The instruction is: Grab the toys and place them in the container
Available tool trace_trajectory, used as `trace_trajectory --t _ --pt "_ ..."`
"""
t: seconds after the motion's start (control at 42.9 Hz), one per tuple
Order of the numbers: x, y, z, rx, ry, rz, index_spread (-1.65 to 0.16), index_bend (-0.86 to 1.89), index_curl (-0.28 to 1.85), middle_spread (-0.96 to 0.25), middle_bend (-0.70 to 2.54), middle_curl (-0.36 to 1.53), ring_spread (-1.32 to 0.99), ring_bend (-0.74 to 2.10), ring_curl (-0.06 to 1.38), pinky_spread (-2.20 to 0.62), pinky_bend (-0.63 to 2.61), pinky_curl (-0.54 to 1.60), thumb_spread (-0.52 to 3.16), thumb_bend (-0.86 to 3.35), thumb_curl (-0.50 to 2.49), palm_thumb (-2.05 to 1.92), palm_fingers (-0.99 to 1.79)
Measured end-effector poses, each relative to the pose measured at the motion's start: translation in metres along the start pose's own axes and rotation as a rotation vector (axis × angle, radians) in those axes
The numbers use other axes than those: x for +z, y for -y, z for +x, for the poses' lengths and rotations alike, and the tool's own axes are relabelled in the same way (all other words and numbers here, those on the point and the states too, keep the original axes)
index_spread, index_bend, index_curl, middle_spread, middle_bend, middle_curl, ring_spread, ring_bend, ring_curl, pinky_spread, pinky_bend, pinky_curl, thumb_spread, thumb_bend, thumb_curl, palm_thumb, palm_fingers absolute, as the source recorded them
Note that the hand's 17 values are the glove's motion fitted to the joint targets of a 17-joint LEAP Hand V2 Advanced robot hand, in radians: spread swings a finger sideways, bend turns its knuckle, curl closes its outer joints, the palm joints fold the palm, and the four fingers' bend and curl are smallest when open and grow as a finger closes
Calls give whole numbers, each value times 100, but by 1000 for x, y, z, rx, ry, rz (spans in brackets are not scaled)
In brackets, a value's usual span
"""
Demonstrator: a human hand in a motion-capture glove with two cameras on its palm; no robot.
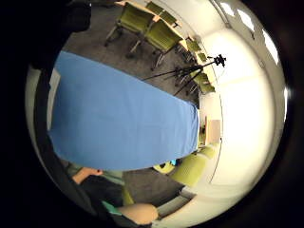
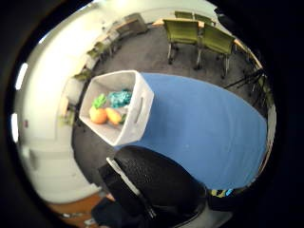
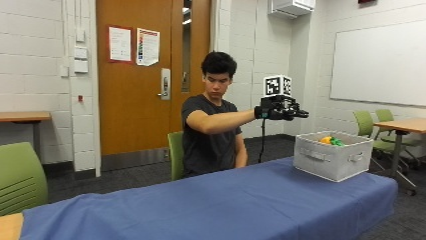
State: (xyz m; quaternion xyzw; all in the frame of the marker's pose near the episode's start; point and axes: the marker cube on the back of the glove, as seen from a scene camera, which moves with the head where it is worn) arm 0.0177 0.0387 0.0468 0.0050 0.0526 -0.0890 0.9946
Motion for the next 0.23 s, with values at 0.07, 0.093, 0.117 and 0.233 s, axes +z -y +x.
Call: trace_trajectory --t 0.07,0.093,0.117,0.233 --pt "9 -5 13 105 -52 1 -18 13 53 -6 27 46 -25 40 27 -14 73 32 90 -14 21 -20 -10" --pt "11 -8 16 112 -53 -2 -19 14 53 -6 27 46 -25 39 27 -14 72 32 90 -14 20 -20 -9" --pt "14 -10 20 116 -53 -6 -19 14 52 -6 27 46 -25 39 27 -14 71 31 91 -14 20 -20 -8" --pt "22 -16 35 128 -39 -13 -19 15 50 -6 26 45 -26 37 27 -13 68 31 91 -13 17 -19 -6"
